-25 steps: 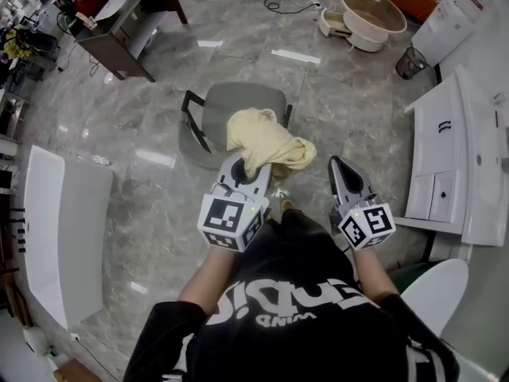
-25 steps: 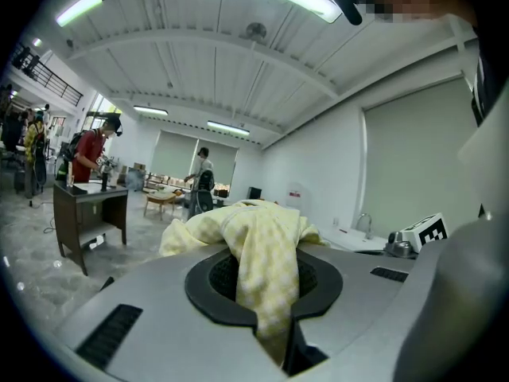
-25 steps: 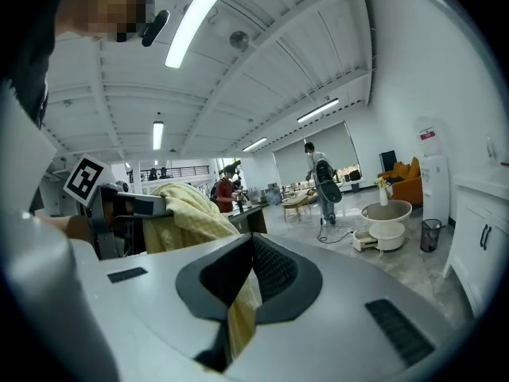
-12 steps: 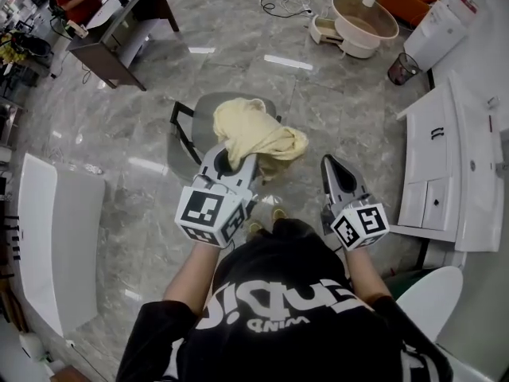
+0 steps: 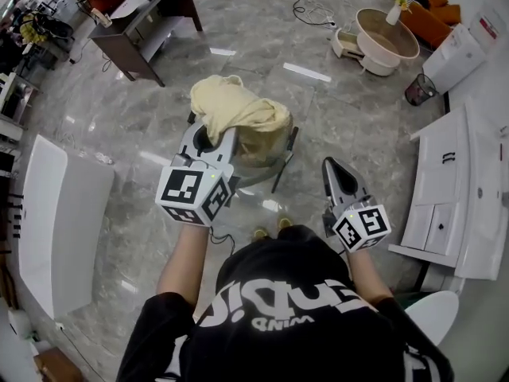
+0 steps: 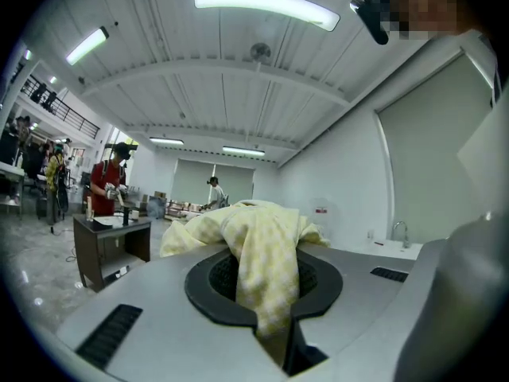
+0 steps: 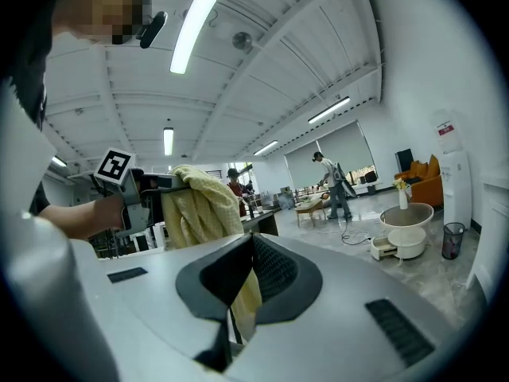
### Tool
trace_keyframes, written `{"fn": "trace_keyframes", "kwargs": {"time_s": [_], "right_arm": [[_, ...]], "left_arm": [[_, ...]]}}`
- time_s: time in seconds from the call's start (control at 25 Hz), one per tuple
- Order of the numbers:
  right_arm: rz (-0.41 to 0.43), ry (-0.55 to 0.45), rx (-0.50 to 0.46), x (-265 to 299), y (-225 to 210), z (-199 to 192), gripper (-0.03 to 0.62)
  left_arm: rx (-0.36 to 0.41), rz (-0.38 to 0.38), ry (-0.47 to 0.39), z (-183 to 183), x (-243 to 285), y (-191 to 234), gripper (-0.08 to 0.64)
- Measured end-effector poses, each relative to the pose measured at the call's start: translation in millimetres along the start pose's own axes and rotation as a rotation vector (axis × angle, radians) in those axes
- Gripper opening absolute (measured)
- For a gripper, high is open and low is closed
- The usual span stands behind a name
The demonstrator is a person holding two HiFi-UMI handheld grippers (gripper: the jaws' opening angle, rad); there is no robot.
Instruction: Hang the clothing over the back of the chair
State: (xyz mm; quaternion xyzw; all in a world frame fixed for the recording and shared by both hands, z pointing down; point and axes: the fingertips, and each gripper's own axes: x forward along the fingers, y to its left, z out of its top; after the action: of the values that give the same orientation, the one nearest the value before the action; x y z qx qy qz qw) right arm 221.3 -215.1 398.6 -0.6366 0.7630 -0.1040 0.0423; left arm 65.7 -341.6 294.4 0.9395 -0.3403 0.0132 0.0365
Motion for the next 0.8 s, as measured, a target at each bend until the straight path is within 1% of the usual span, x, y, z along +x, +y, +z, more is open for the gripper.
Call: {"fn": "trace_keyframes", "kwargs": {"time_s": [0.12, 0.32, 0.52, 0.8], "right_arm": [[0.023, 0.007, 0.001, 11.1, 2.1, 0.1, 0.014], [0.065, 0.028, 0.007, 29.6, 10.8, -3.7, 0.014], [0.098, 0.057, 0.019, 43.0, 15.4, -15.5, 0.014], [0.135, 0.088, 0.024, 60.9, 25.7, -24.2, 0.014]], "left_arm": [[0.01, 0.036, -0.009, 6.6, 1.0, 16.2, 0.058], [0.002, 0.095, 0.007, -1.8, -3.4, 42.9, 0.058], [-0.026, 0.143, 0.049, -29.7, -6.4, 64.3, 0.058], [-0.061, 0.202, 0.14, -75.9, -21.9, 89.5, 0.058]]}}
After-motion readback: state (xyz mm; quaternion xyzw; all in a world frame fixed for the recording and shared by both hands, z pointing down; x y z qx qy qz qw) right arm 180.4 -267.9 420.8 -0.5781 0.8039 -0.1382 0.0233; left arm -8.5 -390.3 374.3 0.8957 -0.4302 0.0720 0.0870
